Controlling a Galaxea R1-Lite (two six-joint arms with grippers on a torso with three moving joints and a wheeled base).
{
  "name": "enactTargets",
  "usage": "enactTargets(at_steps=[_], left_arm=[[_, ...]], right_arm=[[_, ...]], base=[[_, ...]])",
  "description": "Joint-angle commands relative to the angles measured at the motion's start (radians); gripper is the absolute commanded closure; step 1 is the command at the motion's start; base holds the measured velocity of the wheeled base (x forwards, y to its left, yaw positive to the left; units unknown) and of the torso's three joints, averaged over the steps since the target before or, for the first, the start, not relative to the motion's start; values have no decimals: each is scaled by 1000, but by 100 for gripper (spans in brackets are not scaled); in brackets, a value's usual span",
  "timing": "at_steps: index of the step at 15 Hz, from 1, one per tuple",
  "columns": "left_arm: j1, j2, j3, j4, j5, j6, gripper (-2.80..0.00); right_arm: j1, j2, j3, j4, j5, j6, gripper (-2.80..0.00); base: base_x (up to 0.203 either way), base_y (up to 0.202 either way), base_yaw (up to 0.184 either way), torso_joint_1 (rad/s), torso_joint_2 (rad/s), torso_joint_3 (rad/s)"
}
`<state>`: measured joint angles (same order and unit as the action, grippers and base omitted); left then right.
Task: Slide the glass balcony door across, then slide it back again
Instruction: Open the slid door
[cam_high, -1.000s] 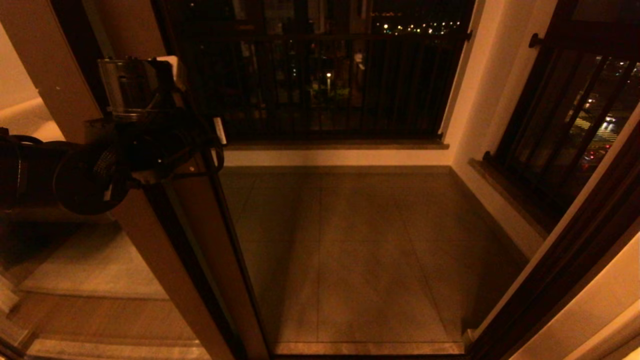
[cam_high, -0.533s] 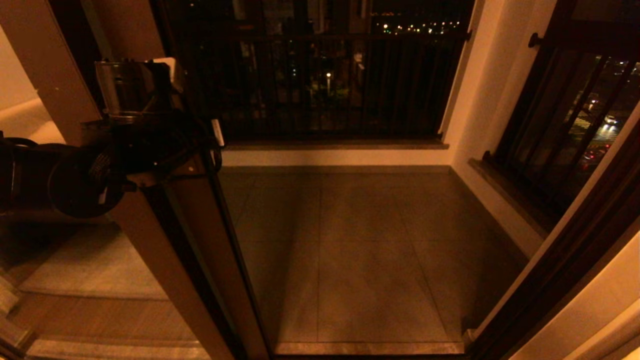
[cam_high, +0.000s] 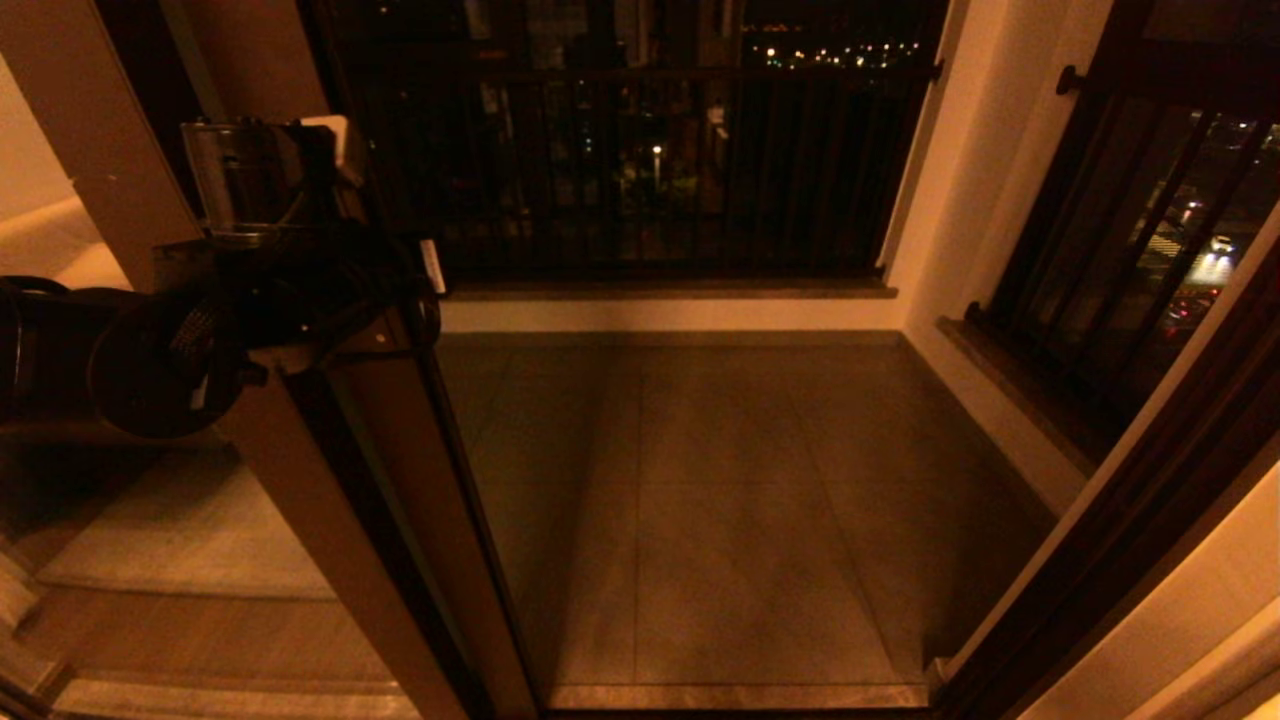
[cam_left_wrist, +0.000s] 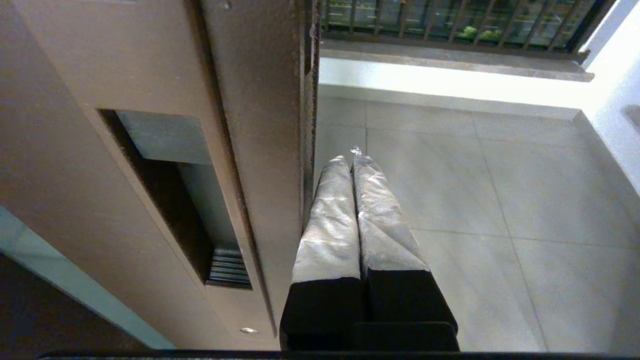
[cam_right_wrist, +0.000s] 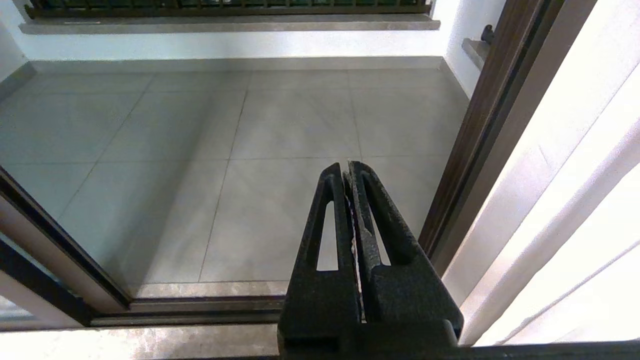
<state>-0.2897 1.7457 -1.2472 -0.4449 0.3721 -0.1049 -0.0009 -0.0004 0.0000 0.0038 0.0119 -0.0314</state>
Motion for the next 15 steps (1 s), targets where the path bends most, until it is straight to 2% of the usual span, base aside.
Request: enactTargets(at_steps=[1, 15], left_arm=[[1, -2, 0, -3, 4, -1, 0], [27, -15, 5, -3, 1, -1, 0]], right_arm=[[1, 0, 0, 1, 0, -1, 0], [1, 0, 0, -1, 0, -1, 0]], base=[[0, 0, 0, 0, 0, 0], [0, 0, 0, 0, 0, 0]])
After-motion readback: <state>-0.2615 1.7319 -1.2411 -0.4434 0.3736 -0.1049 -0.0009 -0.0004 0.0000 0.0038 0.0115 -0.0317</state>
